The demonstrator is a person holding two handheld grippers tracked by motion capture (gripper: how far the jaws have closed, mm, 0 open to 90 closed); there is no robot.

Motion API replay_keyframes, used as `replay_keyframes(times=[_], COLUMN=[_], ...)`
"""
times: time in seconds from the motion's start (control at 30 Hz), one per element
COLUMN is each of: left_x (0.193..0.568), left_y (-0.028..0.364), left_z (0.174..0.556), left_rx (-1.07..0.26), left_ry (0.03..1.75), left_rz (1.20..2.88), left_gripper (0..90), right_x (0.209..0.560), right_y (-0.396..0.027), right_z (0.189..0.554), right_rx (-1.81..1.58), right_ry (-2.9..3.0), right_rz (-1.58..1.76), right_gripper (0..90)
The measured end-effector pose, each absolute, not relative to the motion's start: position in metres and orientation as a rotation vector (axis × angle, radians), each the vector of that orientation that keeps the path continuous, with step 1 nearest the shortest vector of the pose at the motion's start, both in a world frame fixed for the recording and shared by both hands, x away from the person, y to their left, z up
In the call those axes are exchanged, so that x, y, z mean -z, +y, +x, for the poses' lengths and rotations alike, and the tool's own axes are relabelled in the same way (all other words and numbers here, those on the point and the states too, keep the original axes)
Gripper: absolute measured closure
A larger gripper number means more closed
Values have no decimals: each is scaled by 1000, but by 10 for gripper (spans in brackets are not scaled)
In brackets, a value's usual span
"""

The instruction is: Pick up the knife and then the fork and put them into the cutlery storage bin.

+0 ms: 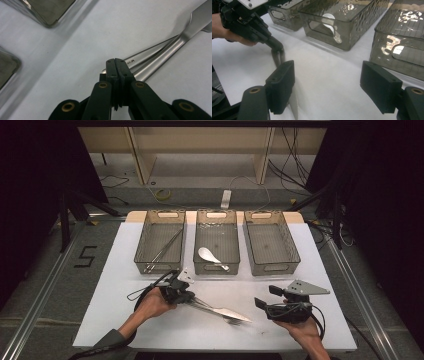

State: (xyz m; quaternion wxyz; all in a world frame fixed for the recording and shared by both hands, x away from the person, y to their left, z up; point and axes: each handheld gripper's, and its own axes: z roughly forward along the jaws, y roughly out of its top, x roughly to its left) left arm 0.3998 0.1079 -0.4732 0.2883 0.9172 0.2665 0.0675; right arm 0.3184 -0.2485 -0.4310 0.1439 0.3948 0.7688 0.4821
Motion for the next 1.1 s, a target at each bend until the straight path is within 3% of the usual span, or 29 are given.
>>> replay_keyframes(times=[1.1], left_x=[466], left_y=[102], left_z=[379], left_rx=[-90], left_ry=[769], left_rz=[2621], left_gripper=[889], right_x=[431], right_y=[-248], right_z=[318], right_rx=[-1374], right_ry=[2232], right_rz=[1128], right_gripper=[288])
